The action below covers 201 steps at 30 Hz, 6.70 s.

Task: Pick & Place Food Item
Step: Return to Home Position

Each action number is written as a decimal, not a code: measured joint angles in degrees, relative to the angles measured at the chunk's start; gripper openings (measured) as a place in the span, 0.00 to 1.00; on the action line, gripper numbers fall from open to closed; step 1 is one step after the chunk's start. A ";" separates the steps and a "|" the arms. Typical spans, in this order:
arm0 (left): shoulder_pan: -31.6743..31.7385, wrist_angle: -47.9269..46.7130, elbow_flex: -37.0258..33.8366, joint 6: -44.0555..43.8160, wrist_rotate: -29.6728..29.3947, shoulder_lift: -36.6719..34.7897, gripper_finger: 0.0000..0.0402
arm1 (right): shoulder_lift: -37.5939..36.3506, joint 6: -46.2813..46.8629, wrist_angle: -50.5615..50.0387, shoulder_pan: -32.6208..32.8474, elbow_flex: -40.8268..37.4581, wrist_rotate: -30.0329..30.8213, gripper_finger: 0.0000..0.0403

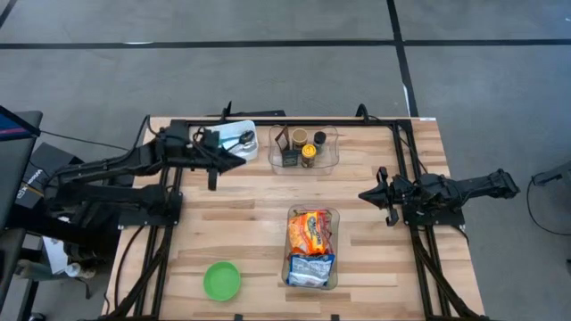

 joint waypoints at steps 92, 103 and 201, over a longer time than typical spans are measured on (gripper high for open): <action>4.38 -0.17 0.00 3.94 -0.13 -46.97 0.00 | 0.02 0.00 0.02 -0.02 0.00 0.00 0.00; 4.38 -0.31 -3.29 7.86 -0.15 -44.85 0.00 | 0.00 0.00 0.00 0.00 0.00 0.00 0.00; 4.36 18.77 -42.86 7.84 -7.72 -41.16 0.00 | 0.01 0.00 0.00 -0.01 0.02 0.00 0.00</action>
